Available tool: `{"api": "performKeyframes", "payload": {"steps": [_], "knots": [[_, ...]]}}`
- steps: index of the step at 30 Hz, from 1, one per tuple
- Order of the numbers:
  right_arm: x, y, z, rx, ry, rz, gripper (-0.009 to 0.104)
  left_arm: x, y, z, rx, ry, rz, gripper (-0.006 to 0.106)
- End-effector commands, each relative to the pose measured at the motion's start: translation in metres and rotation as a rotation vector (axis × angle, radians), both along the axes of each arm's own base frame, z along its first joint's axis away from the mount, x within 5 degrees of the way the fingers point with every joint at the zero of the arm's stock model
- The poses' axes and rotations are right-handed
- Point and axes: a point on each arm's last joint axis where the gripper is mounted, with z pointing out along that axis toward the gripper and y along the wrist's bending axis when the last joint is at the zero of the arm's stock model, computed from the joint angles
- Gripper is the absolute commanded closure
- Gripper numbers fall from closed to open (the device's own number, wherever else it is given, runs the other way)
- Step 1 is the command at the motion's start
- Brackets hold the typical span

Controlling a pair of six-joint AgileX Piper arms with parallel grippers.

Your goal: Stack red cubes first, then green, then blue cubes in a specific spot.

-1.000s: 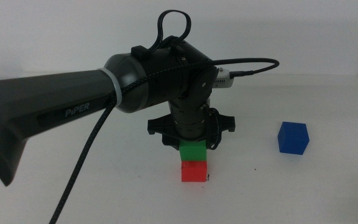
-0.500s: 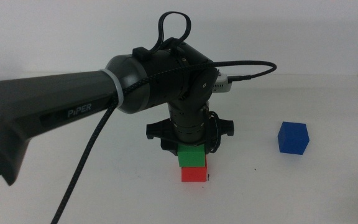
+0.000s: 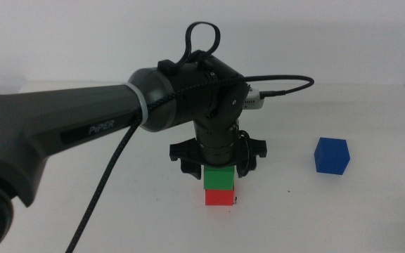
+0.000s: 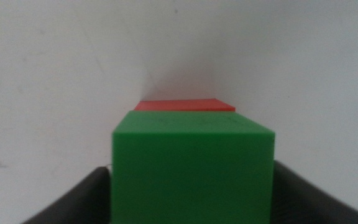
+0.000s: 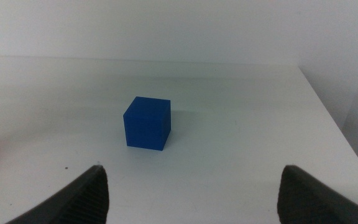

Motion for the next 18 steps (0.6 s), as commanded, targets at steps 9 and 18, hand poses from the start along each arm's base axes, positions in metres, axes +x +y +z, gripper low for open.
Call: {"api": "performKeyframes", "payload": {"steps": [9, 18], "knots": [[0.0, -0.001, 0.0, -0.011, -0.007, -0.008, 0.009, -0.014, 0.041, 0.115, 0.001, -0.143, -0.336, 0.007], [0.0, -0.001, 0.0, -0.011, -0.007, -0.008, 0.009, -0.123, 0.167, 0.259, -0.117, -0.604, -0.486, 0.007]]}}
